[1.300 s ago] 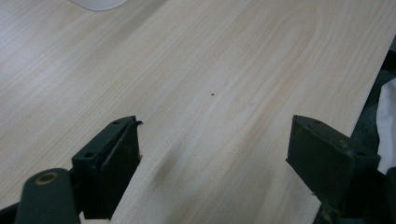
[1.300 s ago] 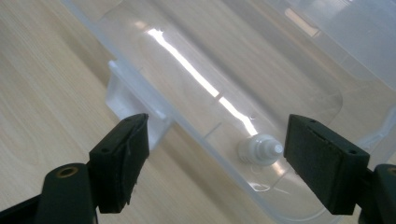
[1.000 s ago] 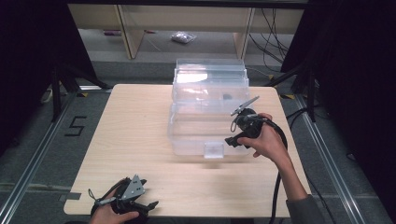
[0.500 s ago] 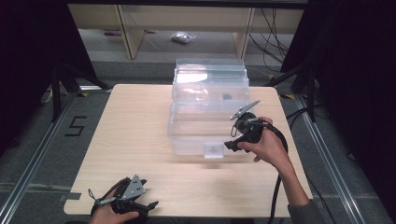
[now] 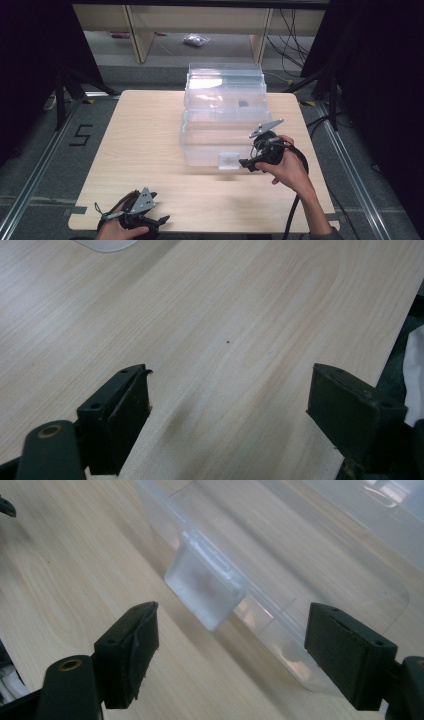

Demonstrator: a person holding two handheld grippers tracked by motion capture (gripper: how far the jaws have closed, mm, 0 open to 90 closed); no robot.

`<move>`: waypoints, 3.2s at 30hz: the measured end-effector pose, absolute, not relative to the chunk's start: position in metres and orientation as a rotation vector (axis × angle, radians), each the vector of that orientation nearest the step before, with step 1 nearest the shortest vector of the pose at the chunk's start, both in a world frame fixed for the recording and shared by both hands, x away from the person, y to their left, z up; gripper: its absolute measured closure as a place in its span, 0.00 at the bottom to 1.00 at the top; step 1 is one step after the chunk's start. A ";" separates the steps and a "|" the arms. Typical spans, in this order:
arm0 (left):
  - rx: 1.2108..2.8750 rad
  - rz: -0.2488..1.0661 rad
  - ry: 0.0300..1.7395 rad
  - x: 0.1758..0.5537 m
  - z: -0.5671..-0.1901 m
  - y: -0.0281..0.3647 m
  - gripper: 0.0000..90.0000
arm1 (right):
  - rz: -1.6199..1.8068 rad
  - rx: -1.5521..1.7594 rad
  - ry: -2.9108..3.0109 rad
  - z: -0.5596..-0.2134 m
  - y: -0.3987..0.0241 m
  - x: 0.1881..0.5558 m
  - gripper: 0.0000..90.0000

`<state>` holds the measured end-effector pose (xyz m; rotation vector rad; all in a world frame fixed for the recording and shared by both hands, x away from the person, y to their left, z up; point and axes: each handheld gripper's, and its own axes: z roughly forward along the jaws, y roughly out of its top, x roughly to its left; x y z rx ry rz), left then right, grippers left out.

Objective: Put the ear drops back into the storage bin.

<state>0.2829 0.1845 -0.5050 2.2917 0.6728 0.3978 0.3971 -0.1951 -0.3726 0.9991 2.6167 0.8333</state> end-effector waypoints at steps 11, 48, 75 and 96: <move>2.290 0.406 0.652 0.283 -0.504 0.184 0.18 | 0.917 1.038 2.571 -0.379 -0.206 0.386 0.24; 2.290 0.417 0.656 0.283 -0.503 0.184 0.18 | 1.006 1.016 2.468 -0.419 -0.207 0.350 0.24; 2.275 0.405 0.671 0.281 -0.503 0.184 0.18 | 1.018 1.015 2.483 -0.457 -0.203 0.323 0.25; 2.289 0.410 0.650 0.282 -0.502 0.184 0.18 | 1.028 1.089 2.460 -0.477 -0.223 0.302 0.23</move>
